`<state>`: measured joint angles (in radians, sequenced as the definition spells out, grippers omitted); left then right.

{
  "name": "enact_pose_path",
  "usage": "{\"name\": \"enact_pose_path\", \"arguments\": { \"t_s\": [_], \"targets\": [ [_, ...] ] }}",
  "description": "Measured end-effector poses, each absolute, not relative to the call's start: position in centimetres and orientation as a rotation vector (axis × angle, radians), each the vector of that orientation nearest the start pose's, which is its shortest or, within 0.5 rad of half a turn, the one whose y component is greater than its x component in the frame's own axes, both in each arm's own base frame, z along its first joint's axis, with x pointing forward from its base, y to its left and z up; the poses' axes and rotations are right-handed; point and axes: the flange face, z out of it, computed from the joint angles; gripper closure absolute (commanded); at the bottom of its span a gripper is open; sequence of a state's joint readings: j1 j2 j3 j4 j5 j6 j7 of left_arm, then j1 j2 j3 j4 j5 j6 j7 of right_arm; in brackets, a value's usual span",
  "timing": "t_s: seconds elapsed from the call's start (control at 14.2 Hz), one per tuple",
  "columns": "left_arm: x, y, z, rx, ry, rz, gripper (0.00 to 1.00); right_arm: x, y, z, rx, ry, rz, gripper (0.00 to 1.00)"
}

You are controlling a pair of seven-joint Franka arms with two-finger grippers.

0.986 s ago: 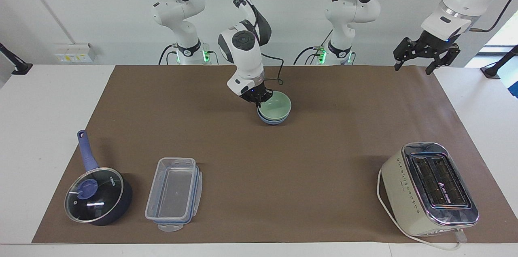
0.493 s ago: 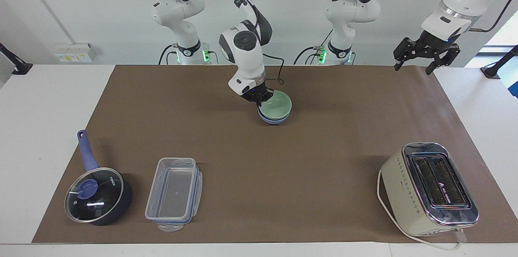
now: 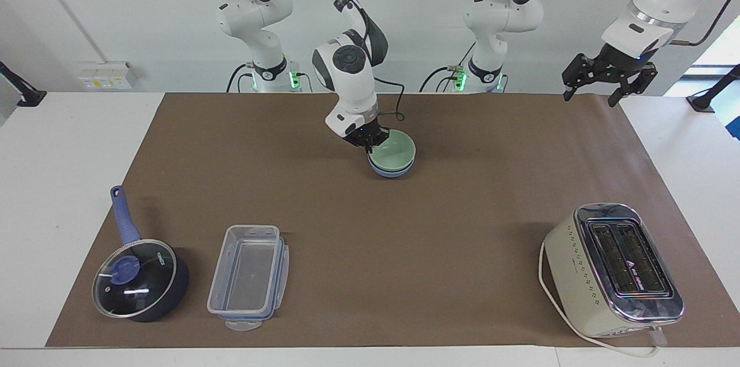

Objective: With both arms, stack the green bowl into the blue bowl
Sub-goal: 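Lower the green bowl into the blue bowl with the right gripper, then open the right gripper and withdraw it to rest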

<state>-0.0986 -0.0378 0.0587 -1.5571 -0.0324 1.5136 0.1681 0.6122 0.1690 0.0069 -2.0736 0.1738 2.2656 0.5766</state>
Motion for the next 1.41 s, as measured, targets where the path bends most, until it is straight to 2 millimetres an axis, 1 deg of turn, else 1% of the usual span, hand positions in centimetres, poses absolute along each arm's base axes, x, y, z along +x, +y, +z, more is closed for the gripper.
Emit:
{"name": "enact_pose_path", "arguments": {
  "t_s": [0.14, 0.21, 0.28, 0.35, 0.42, 0.49, 0.56, 0.85, 0.99, 1.06, 1.13, 1.2, 1.41],
  "targets": [
    [53.7, -2.4, 64.7, -3.159, 0.333, 0.006, 0.0, 47.0, 33.9, 35.2, -3.003, 0.106, 0.058, 1.0],
    [53.7, -2.4, 64.7, -3.159, 0.333, 0.006, 0.0, 47.1, 33.9, 35.1, -3.002, 0.108, 0.054, 0.91],
    [53.7, -2.4, 64.7, -3.159, 0.333, 0.006, 0.0, 47.2, 33.9, 35.0, -3.002, 0.108, 0.054, 0.77],
    [53.7, -2.4, 64.7, -3.159, 0.333, 0.006, 0.0, 47.2, 33.8, 34.9, -3.003, 0.11, 0.055, 0.46],
    [53.7, -2.4, 64.7, -3.159, 0.333, 0.006, 0.0, 47.3, 33.7, 34.8, -3.003, 0.113, 0.055, 0.13],
    [53.7, -2.4, 64.7, -3.159, 0.333, 0.006, 0.0, 47.3, 33.6, 34.8, -3.003, 0.116, 0.054, 0.03],
    [53.7, -2.4, 64.7, -3.159, 0.333, 0.006, 0.0, 47.4, 33.6, 34.9, -3.003, 0.117, 0.054, 0.0],
    [53.7, -2.4, 64.7, -3.159, 0.333, 0.006, 0.0, 47.1, 34.0, 35.2, -3.003, 0.105, 0.059, 0.0],
    [53.7, -2.4, 64.7, -3.159, 0.333, 0.006, 0.0, 47.1, 33.6, 36.6, -3.0, 0.112, 0.057, 0.0],
    [53.7, -2.4, 64.7, -3.159, 0.333, 0.006, 0.0, 47.2, 33.0, 37.9, -2.994, 0.124, 0.047, 0.0],
    [53.7, -2.4, 64.7, -3.159, 0.333, 0.006, 0.0, 47.6, 32.0, 39.4, -2.989, 0.141, 0.028, 0.0],
    [53.7, -2.4, 64.7, -3.159, 0.333, 0.006, 0.0, 48.3, 30.5, 41.1, -2.994, 0.16, -0.002, 0.0],
    [53.7, -2.4, 64.7, -3.159, 0.333, 0.006, 0.0, 50.7, 25.5, 45.6, -3.033, 0.228, -0.087, 0.0]
  ]
}}
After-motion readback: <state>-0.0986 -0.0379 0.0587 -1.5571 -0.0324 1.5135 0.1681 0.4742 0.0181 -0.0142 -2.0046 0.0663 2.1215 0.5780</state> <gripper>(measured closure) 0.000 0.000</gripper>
